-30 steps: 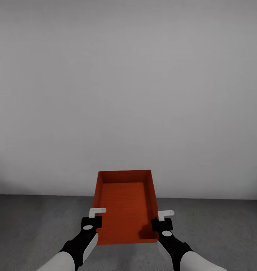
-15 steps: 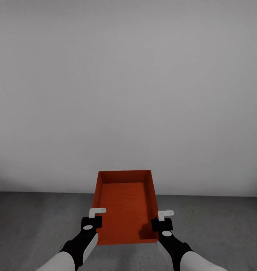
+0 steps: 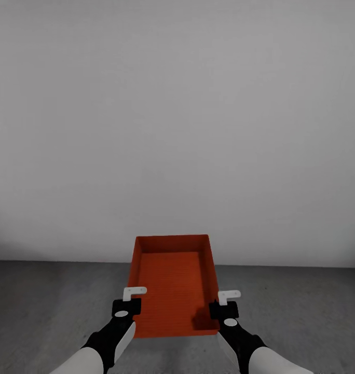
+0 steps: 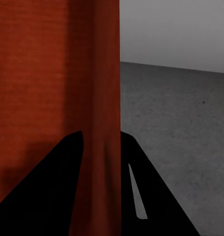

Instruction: Move the two storage containers from the living room to the garage. In the garage, place one container on the floor and stack the other container on top of it (either order is fine).

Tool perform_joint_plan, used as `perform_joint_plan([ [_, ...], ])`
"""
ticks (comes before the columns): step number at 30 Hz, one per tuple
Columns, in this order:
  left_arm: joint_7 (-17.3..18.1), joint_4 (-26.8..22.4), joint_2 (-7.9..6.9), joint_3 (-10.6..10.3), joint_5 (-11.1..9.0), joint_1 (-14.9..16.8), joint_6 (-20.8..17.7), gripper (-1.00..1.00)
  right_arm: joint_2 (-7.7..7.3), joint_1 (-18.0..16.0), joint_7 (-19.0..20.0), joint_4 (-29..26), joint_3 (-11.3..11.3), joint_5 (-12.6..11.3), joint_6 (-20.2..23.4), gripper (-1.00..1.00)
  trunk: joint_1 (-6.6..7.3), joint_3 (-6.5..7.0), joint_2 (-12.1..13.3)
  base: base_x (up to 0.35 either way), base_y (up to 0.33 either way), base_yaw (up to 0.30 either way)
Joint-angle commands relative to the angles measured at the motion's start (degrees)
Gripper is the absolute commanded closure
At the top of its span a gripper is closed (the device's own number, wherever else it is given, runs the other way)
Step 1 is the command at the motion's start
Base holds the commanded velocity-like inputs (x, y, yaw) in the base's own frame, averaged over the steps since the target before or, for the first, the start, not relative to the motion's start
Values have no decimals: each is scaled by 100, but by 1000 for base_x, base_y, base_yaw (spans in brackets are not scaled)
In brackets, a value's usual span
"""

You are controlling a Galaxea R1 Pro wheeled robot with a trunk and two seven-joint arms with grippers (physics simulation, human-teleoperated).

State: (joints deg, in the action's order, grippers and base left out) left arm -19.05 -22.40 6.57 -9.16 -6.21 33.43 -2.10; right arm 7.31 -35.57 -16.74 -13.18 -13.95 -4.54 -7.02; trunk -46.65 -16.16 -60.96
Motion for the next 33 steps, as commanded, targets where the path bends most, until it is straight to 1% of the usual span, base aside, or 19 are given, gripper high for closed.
perform_joint_plan([
  [1, -73, -28, -60, 54, 67, 6, 405, 100, -2, -3, 28, 8, 59, -91, -9, 100, 0, -17, -6, 0, 0, 0],
  [33, -69, -28, -59, 54, 67, 7, 405, 100, -2, -3, 29, 6, 59, -91, -10, 100, 0, -314, -6, 0, 0, 0],
])
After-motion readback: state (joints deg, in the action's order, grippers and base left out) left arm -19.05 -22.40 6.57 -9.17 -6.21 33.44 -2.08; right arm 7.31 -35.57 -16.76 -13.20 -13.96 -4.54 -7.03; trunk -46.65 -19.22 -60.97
